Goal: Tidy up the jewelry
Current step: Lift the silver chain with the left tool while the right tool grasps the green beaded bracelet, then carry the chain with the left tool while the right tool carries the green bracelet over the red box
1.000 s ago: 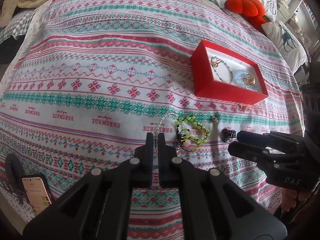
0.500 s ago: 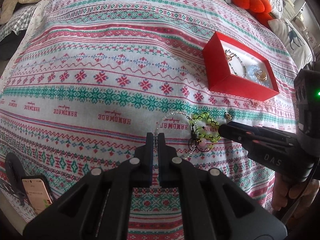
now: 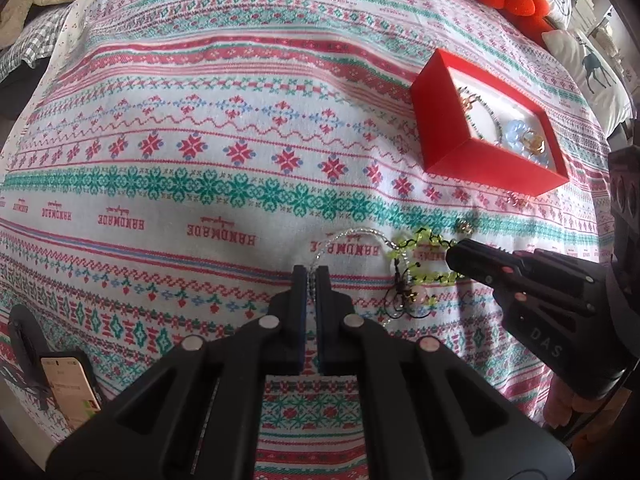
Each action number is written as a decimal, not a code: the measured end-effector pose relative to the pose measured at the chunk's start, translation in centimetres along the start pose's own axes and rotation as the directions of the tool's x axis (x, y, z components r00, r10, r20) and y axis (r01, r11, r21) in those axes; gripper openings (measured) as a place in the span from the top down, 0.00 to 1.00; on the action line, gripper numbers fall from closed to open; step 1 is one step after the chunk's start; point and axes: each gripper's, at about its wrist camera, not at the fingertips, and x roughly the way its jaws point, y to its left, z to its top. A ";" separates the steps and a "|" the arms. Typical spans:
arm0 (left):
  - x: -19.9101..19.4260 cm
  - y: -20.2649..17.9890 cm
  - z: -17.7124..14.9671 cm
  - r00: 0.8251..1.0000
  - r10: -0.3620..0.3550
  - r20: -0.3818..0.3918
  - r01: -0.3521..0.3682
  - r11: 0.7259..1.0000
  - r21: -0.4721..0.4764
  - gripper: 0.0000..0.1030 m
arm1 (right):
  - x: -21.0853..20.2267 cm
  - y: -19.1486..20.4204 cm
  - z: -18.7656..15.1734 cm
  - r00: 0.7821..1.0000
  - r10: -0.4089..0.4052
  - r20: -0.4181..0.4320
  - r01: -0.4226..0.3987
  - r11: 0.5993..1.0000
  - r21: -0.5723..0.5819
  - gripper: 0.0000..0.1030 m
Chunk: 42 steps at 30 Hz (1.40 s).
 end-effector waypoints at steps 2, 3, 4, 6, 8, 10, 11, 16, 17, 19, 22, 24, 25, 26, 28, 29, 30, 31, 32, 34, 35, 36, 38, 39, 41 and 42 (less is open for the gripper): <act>-0.7 -0.1 0.2 1.000 -0.008 0.017 0.008 1.000 0.003 0.95 | -1.2 0.0 -0.1 1.000 0.017 0.016 -0.017 1.000 0.001 0.95; -1.0 -0.3 0.2 1.000 -0.013 0.025 0.013 1.000 0.004 0.95 | -1.9 0.0 -0.1 0.999 0.028 0.027 -0.028 1.000 0.001 0.95; -1.3 -0.3 0.3 0.999 -0.018 0.031 0.018 1.000 0.004 0.95 | -2.5 0.1 -0.2 0.999 0.037 0.038 -0.037 0.999 0.000 0.95; -1.8 -0.5 0.4 0.999 -0.028 0.044 0.028 1.000 0.002 0.95 | -4.1 0.0 -0.3 0.996 0.053 0.068 -0.053 0.999 -0.001 0.95; -2.3 -0.5 0.6 0.998 -0.031 0.063 0.031 0.999 -0.007 0.95 | -5.5 -0.3 -0.4 0.993 0.064 0.095 -0.065 0.998 0.004 0.95; -2.8 -0.3 0.8 0.996 -0.035 0.077 0.037 0.999 -0.015 0.95 | -6.8 -1.0 -0.4 0.990 0.075 0.118 -0.077 0.997 0.016 0.95; -3.0 -0.3 1.0 0.996 -0.037 0.083 0.039 0.999 -0.018 0.95 | -7.5 -1.3 -0.5 0.988 0.078 0.130 -0.081 0.996 0.021 0.95; -3.6 -0.7 1.9 0.993 -0.048 0.106 0.051 0.998 -0.033 0.95 | -10.1 -2.2 -0.5 0.979 0.084 0.186 -0.095 0.994 0.051 0.95; -3.7 -0.7 2.0 0.993 -0.050 0.108 0.054 0.998 -0.034 0.95 | -10.5 -2.6 -0.4 0.977 0.085 0.195 -0.098 0.993 0.058 0.95; -4.0 -0.9 2.2 0.992 -0.057 0.116 0.061 0.997 -0.037 0.95 | -11.6 -3.3 -0.3 0.973 0.084 0.216 -0.102 0.992 0.074 0.95; -4.7 -1.4 2.1 0.989 -0.070 0.132 0.075 0.996 -0.038 0.95 | -12.9 -4.5 -0.2 0.967 0.079 0.243 -0.105 0.990 0.094 0.95; -5.2 -2.0 2.3 0.986 -0.083 0.147 0.089 0.995 -0.036 0.95 | -13.7 -5.2 0.0 0.962 0.078 0.263 -0.109 0.988 0.108 0.95; -5.5 -2.2 2.3 0.984 -0.087 0.154 0.093 0.995 -0.033 0.95 | -14.1 -5.5 0.1 0.959 0.075 0.272 -0.109 0.988 0.111 0.95; -5.7 -2.6 2.5 0.982 -0.093 0.165 0.099 0.995 -0.030 0.95 | -14.5 -5.8 0.2 0.957 0.075 0.282 -0.111 0.987 0.116 0.95; -6.3 -3.4 2.9 0.976 -0.108 0.188 0.114 0.993 -0.019 0.95 | -15.2 -6.3 0.4 0.952 0.079 0.296 -0.121 0.985 0.124 0.95; -6.6 -3.7 3.0 0.974 -0.114 0.195 0.119 0.993 -0.015 0.95 | -15.4 -6.6 0.5 0.950 0.080 0.302 -0.124 0.984 0.129 0.95; -6.8 -4.2 3.2 0.970 -0.125 0.207 0.129 0.992 -0.008 0.95 | -15.7 -6.9 0.6 0.948 0.078 0.309 -0.125 0.983 0.134 0.95; -7.0 -4.7 3.4 0.966 -0.142 0.216 0.145 0.989 -0.001 0.95 | -15.9 -7.2 0.6 0.946 0.076 0.315 -0.125 0.982 0.140 0.95; -7.2 -5.2 3.5 0.962 -0.155 0.223 0.158 0.987 0.006 0.95 | -16.1 -7.4 0.7 0.945 0.073 0.320 -0.125 0.981 0.145 0.95; -7.5 -6.2 3.9 0.954 -0.183 0.239 0.183 0.983 0.020 0.95 | -16.5 -7.9 0.9 0.941 0.066 0.332 -0.124 0.980 0.156 0.95; -7.6 -6.8 4.2 0.947 -0.204 0.247 0.203 0.979 0.029 0.95 | -16.7 -8.2 1.0 0.939 0.063 0.339 -0.124 0.979 0.161 0.95; -7.6 -7.4 4.4 0.942 -0.222 0.252 0.220 0.975 0.037 0.95 | -16.8 -8.4 1.1 0.936 0.060 0.346 -0.124 0.979 0.165 0.95; -7.5 -8.6 4.9 0.932 -0.255 0.257 0.250 0.967 0.053 0.95 | -17.2 -8.9 1.4 0.931 0.055 0.362 -0.124 0.977 0.173 0.95; -7.3 -9.2 5.2 0.924 -0.287 0.254 0.280 0.958 0.064 0.95 | -17.4 -9.2 1.5 0.928 0.053 0.368 -0.125 0.976 0.176 0.95; -6.8 -10.3 5.6 0.909 -0.330 0.254 0.322 0.944 0.073 0.95 | -17.6 -9.6 1.6 0.924 0.047 0.380 -0.124 0.976 0.181 0.95; -6.5 -10.9 5.8 0.902 -0.349 0.254 0.340 0.937 0.080 0.95 | -17.7 -9.8 1.7 0.921 0.044 0.386 -0.123 0.976 0.181 0.95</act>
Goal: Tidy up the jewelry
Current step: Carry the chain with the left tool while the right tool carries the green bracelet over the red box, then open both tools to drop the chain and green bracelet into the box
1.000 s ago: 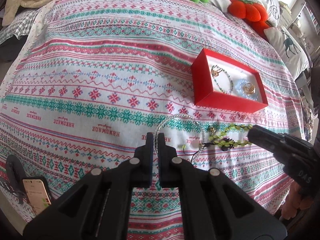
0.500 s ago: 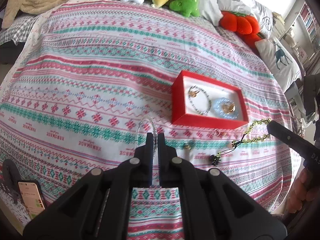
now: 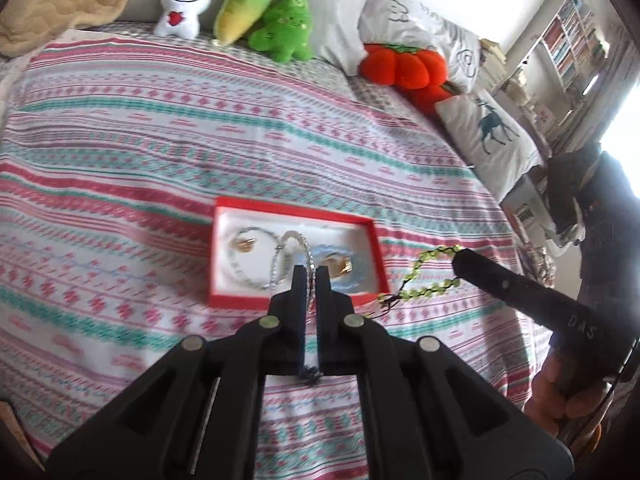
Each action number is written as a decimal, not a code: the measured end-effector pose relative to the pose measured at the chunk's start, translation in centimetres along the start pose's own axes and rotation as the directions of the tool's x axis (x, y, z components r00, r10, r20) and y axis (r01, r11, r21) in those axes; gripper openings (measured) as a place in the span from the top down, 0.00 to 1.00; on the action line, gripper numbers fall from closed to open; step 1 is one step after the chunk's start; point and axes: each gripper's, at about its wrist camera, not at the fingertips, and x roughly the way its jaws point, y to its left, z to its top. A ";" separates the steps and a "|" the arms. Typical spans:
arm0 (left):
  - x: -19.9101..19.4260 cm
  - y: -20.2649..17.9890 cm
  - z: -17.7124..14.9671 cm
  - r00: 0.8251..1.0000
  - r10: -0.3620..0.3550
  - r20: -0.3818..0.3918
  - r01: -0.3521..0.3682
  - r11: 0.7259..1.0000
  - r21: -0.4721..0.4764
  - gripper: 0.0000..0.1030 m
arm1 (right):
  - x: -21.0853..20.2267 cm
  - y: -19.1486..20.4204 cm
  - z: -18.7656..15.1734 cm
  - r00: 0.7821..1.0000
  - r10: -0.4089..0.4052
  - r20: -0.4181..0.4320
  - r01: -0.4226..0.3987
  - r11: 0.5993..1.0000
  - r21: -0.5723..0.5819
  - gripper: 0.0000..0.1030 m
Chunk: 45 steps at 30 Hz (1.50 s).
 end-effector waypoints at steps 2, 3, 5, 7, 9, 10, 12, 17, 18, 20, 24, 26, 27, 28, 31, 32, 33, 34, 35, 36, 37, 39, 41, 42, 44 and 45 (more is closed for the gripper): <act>1.1 -0.6 0.3 0.999 -0.036 0.003 0.036 0.999 -0.005 0.95 | 0.0 -0.3 0.4 1.000 -0.005 0.014 0.005 1.000 0.000 0.95; 1.8 -0.7 0.4 0.998 -0.055 0.001 0.055 0.998 -0.011 0.95 | 0.0 -0.5 0.6 1.000 -0.009 0.021 0.009 1.000 0.000 0.95; 2.7 -0.7 0.6 0.996 -0.084 -0.001 0.084 0.996 -0.024 0.95 | 0.0 -0.8 0.9 0.999 -0.012 0.033 0.012 1.000 0.002 0.95; 3.8 -0.4 0.7 0.996 -0.089 -0.006 0.088 0.995 -0.036 0.95 | 0.1 -1.0 1.2 0.999 -0.016 0.044 0.016 1.000 0.006 0.95; 4.8 0.3 0.6 0.998 -0.066 -0.016 0.065 0.997 -0.048 0.95 | 0.3 -1.2 1.6 0.998 -0.016 0.056 0.016 1.000 0.003 0.95; 5.1 0.7 0.5 0.999 -0.043 -0.020 0.042 0.998 -0.052 0.95 | 0.4 -1.3 1.7 0.998 -0.016 0.064 0.016 1.000 -0.001 0.95; 5.7 1.4 0.3 1.000 -0.014 -0.028 0.012 0.998 -0.069 0.95 | 0.9 -1.4 2.0 0.998 -0.004 0.068 0.004 1.000 0.004 0.94; 5.6 2.3 0.1 0.998 0.051 -0.036 -0.054 0.996 -0.071 0.95 | 2.5 -0.9 2.2 0.999 0.022 0.049 -0.022 1.000 0.000 0.94; 5.6 2.5 0.1 0.998 0.054 -0.038 -0.057 0.996 -0.075 0.95 | 3.0 -0.5 2.1 0.999 0.029 0.042 -0.028 1.000 -0.007 0.94; 5.4 2.7 0.1 0.998 0.042 -0.039 -0.046 0.995 -0.087 0.95 | 3.8 0.2 2.0 0.998 0.053 0.026 -0.052 0.998 -0.018 0.94; 5.3 2.6 0.1 0.999 0.029 -0.036 -0.032 0.996 -0.088 0.95 | 5.8 1.0 1.7 0.998 0.061 -0.007 -0.062 0.997 -0.045 0.94; 5.3 2.6 0.1 0.999 0.023 -0.034 -0.026 0.996 -0.089 0.95 | 6.6 0.6 1.4 0.999 0.045 -0.023 -0.045 0.998 -0.044 0.94; 5.4 2.5 0.1 0.999 0.020 -0.034 -0.023 0.996 -0.091 0.95 | 7.1 0.2 1.4 0.999 0.032 -0.030 -0.034 0.999 -0.039 0.94; 5.5 2.6 0.1 0.999 0.018 -0.033 -0.021 0.995 -0.094 0.95 | 7.4 -0.2 1.3 0.999 0.022 -0.035 -0.023 0.999 -0.035 0.94; 5.8 2.3 0.4 1.000 0.013 -0.029 -0.016 0.995 -0.096 0.95 | 8.1 -1.3 1.3 0.999 -0.004 -0.045 0.003 1.000 -0.021 0.94; 5.9 2.2 0.4 1.000 0.013 -0.028 -0.015 0.995 -0.096 0.95 | 8.2 -1.6 1.4 0.999 -0.010 -0.044 0.009 1.000 -0.019 0.93; 5.9 2.1 0.5 1.000 0.013 -0.027 -0.015 0.995 -0.095 0.95 | 8.4 -1.9 1.4 0.999 -0.016 -0.043 0.015 1.000 -0.019 0.93; 5.9 2.0 0.5 0.999 0.016 -0.028 -0.018 0.996 -0.092 0.95 | 8.4 -2.1 1.5 0.999 -0.022 -0.043 0.021 1.000 -0.019 0.93; 6.0 1.9 0.6 0.999 0.022 -0.031 -0.024 0.996 -0.086 0.93 | 8.3 -2.3 1.5 0.998 -0.036 -0.042 0.035 0.999 -0.018 0.91; 5.9 1.7 0.5 0.999 0.031 -0.035 -0.034 0.996 -0.078 0.91 | 8.3 -2.3 1.6 0.998 -0.049 -0.043 0.048 0.999 -0.016 0.89; 5.9 1.6 0.5 0.998 0.040 -0.038 -0.043 0.997 -0.070 0.84 | 8.2 -2.3 1.7 0.997 -0.055 -0.046 0.055 0.998 -0.016 0.88; 5.6 1.3 0.5 0.997 0.072 -0.040 -0.074 0.996 -0.046 0.75 | 8.0 -2.2 1.7 0.996 -0.068 -0.053 0.066 0.997 -0.029 0.87; 5.2 1.2 0.4 0.994 0.097 -0.043 -0.099 0.995 -0.032 0.66 | 7.5 -1.8 1.6 0.995 -0.084 -0.059 0.081 0.995 -0.053 0.87; 4.9 1.2 0.4 0.993 0.107 -0.045 -0.108 0.994 -0.026 0.64 | 7.3 -1.7 1.5 0.994 -0.090 -0.064 0.086 0.994 -0.062 0.87; 4.3 1.1 0.3 0.991 0.127 -0.047 -0.128 0.992 -0.011 0.54 | 6.9 -1.5 1.2 0.992 -0.102 -0.077 0.096 0.992 -0.077 0.87; 4.0 1.0 0.3 0.989 0.138 -0.046 -0.138 0.990 -0.001 0.51 | 6.7 -1.3 1.1 0.990 -0.113 -0.085 0.105 0.991 -0.089 0.87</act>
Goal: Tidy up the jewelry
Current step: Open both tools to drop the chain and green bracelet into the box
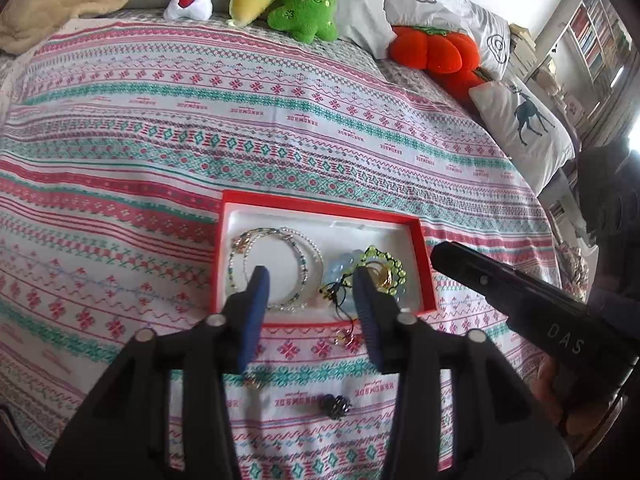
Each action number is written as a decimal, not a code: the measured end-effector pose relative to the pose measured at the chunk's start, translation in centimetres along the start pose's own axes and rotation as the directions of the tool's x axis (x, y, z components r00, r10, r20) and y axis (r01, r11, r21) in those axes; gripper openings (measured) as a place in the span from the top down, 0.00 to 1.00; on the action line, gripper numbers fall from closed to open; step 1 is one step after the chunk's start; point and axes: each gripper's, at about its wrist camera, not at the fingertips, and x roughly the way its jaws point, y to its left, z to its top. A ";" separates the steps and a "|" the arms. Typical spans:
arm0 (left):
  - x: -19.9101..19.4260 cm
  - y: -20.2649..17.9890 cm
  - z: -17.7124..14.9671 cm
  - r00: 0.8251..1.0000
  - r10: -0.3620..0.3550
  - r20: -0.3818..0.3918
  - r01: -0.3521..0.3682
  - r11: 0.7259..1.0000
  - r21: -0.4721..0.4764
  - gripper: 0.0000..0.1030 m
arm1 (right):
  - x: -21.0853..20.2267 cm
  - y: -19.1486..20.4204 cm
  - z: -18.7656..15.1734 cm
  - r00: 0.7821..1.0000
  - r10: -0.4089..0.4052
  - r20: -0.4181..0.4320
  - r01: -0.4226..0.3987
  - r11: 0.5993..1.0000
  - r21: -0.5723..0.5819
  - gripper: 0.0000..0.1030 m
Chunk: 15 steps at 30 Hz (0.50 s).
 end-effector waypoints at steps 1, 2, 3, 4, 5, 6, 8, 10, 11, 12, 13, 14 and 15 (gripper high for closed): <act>-0.4 0.0 -0.1 1.000 0.014 0.000 -0.014 1.000 0.014 0.46 | -0.2 0.0 -0.2 1.000 -0.008 -0.006 0.008 1.000 -0.008 0.87; -0.7 0.0 -0.2 1.000 0.027 -0.001 -0.027 0.999 0.024 0.41 | -0.4 0.1 -0.4 1.000 -0.015 -0.015 0.015 1.000 -0.014 0.87; -0.9 0.0 -0.4 0.999 0.041 -0.004 -0.041 0.999 0.035 0.40 | -0.5 0.1 -0.7 0.999 -0.020 -0.026 0.020 1.000 -0.015 0.86; -1.1 0.1 -0.5 0.998 0.056 -0.011 -0.055 0.997 0.047 0.37 | -0.6 0.1 -0.8 0.999 -0.026 -0.036 0.025 1.000 -0.016 0.86; -1.2 0.2 -0.8 0.997 0.068 -0.019 -0.067 0.996 0.055 0.34 | -0.7 0.0 -1.1 0.998 -0.032 -0.047 0.032 0.999 -0.017 0.86; -1.2 0.4 -1.0 0.996 0.080 -0.027 -0.078 0.995 0.061 0.33 | -0.9 -0.1 -1.4 0.998 -0.042 -0.057 0.041 0.999 -0.019 0.86; -1.3 0.8 -1.7 0.994 0.102 -0.047 -0.099 0.993 0.072 0.30 | -1.0 -0.2 -1.8 0.996 -0.057 -0.072 0.055 0.998 -0.022 0.86; -1.3 1.1 -2.2 0.990 0.122 -0.064 -0.117 0.990 0.080 0.29 | -1.1 -0.3 -2.3 0.994 -0.067 -0.088 0.065 0.998 -0.025 0.86; -1.2 1.2 -2.5 0.988 0.134 -0.073 -0.127 0.988 0.087 0.29 | -1.1 -0.4 -2.6 0.993 -0.070 -0.100 0.068 0.997 -0.026 0.86; -1.1 1.3 -2.8 0.986 0.147 -0.081 -0.139 0.986 0.095 0.29 | -1.0 -0.6 -2.8 0.991 -0.073 -0.111 0.071 0.997 -0.026 0.86; -1.0 1.4 -3.0 0.984 0.156 -0.087 -0.147 0.984 0.102 0.29 | -0.8 -0.7 -3.0 0.989 -0.080 -0.123 0.077 0.997 -0.027 0.86; -0.9 1.5 -3.3 0.981 0.169 -0.097 -0.158 0.981 0.108 0.29 | -0.7 -0.9 -3.3 0.987 -0.088 -0.133 0.086 0.996 -0.026 0.86; -0.8 1.7 -3.6 0.979 0.177 -0.105 -0.165 0.980 0.110 0.29 | -0.5 -1.2 -3.5 0.985 -0.097 -0.146 0.095 0.995 -0.024 0.86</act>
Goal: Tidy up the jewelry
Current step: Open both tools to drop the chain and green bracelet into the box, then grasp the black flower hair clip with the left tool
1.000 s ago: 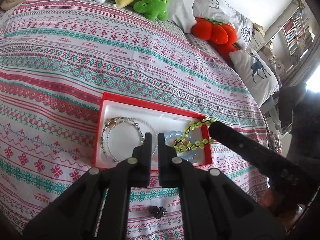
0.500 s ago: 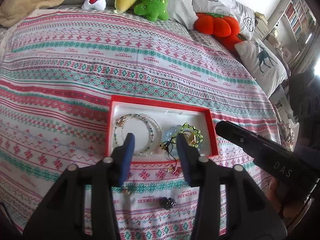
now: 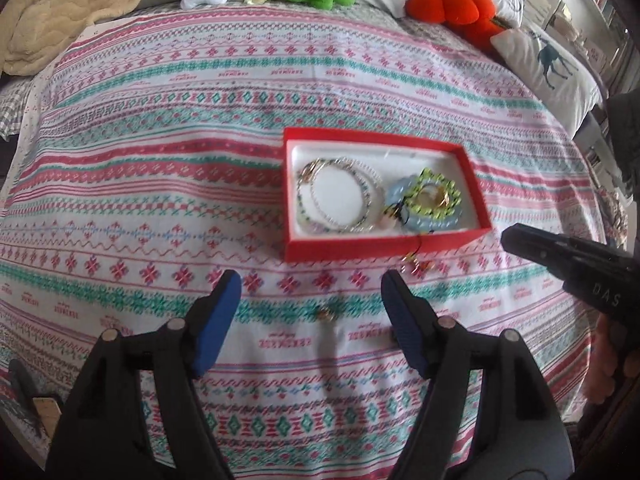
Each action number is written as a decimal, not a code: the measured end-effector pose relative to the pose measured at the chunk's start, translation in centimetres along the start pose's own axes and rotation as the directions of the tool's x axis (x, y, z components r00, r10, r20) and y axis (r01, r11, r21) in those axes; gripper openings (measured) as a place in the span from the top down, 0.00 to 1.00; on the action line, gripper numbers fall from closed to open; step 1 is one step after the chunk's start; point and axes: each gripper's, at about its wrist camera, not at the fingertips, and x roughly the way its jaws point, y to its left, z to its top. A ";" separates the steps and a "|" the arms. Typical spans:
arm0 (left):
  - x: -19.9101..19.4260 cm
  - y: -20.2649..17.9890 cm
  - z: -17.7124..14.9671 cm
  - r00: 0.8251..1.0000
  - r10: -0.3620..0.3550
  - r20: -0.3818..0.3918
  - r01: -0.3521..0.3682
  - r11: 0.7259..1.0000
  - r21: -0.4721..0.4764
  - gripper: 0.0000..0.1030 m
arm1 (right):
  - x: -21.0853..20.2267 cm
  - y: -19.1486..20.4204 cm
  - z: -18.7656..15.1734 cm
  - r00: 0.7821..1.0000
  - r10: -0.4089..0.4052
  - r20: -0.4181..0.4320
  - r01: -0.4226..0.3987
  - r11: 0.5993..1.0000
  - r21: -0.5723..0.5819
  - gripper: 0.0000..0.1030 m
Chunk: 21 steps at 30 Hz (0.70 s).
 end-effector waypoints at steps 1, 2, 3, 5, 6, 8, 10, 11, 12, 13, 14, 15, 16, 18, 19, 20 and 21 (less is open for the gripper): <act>0.1 0.1 -0.2 1.000 0.004 -0.007 -0.004 1.000 -0.001 0.29 | 0.2 -0.2 -0.2 1.000 -0.006 -0.011 0.006 1.000 0.002 0.86; 0.3 0.3 -0.4 1.000 0.007 -0.017 -0.007 1.000 -0.003 0.29 | 0.4 -0.4 -0.3 1.000 -0.011 -0.019 0.011 1.000 0.003 0.86; 0.4 0.4 -0.6 1.000 0.009 -0.025 -0.009 1.000 -0.005 0.29 | 0.5 -0.5 -0.5 1.000 -0.015 -0.026 0.015 1.000 0.003 0.86; 0.5 0.7 -1.0 0.999 0.013 -0.038 -0.014 1.000 -0.007 0.29 | 0.6 -0.7 -0.9 0.999 -0.016 -0.035 0.016 1.000 0.001 0.86; 0.6 0.8 -1.1 0.999 0.017 -0.043 -0.018 1.000 -0.007 0.29 | 0.6 -0.8 -1.0 0.999 -0.017 -0.041 0.017 1.000 0.000 0.86; 0.8 0.9 -1.5 0.998 0.024 -0.054 -0.025 1.000 -0.006 0.29 | 0.8 -1.0 -1.3 0.998 -0.021 -0.052 0.021 1.000 -0.003 0.80; 1.0 1.0 -1.8 0.998 0.023 -0.066 -0.024 1.000 -0.005 0.29 | 0.9 -1.0 -1.7 0.998 -0.028 -0.061 0.027 1.000 -0.011 0.70; 1.1 1.1 -2.0 0.997 0.023 -0.071 -0.023 1.000 -0.006 0.29 | 1.0 -1.0 -1.9 0.998 -0.030 -0.064 0.029 0.999 -0.016 0.56; 1.2 1.1 -2.2 0.997 0.021 -0.076 -0.022 1.000 -0.005 0.29 | 1.0 -0.9 -2.2 0.997 -0.030 -0.065 0.029 0.999 -0.021 0.49; 1.4 1.0 -2.4 0.997 0.019 -0.081 -0.019 1.000 -0.002 0.29 | 1.0 -0.8 -2.3 0.998 -0.031 -0.062 0.030 0.999 -0.025 0.43; 1.4 0.8 -2.7 0.996 0.015 -0.085 -0.015 1.000 0.003 0.29 | 1.0 -0.8 -2.4 0.998 -0.033 -0.059 0.031 0.999 -0.033 0.43; 1.5 0.6 -2.9 0.996 0.010 -0.089 -0.009 1.000 0.013 0.29 | 1.1 -0.7 -2.6 0.997 -0.035 -0.063 0.032 0.999 -0.041 0.43; 1.6 0.3 -3.1 0.996 0.005 -0.091 -0.003 1.000 0.025 0.29 | 1.1 -0.7 -2.7 0.997 -0.033 -0.066 0.030 0.999 -0.044 0.43; 1.8 -0.8 -3.7 0.995 -0.004 -0.098 0.011 0.998 0.067 0.29 | 1.2 -0.7 -3.0 0.997 -0.033 -0.074 0.030 0.999 -0.045 0.43; 1.8 -1.2 -3.9 0.995 -0.009 -0.099 0.018 0.996 0.085 0.29 | 1.3 -0.8 -3.2 0.996 -0.036 -0.076 0.033 0.998 -0.046 0.42; 1.9 -1.9 -4.1 0.995 -0.017 -0.102 0.028 0.994 0.107 0.29 | 1.3 -0.8 -3.3 0.996 -0.040 -0.079 0.037 0.998 -0.046 0.41; 2.0 -2.6 -4.4 0.994 -0.025 -0.106 0.039 0.990 0.132 0.29 | 1.4 -0.9 -3.5 0.996 -0.044 -0.082 0.041 0.998 -0.045 0.40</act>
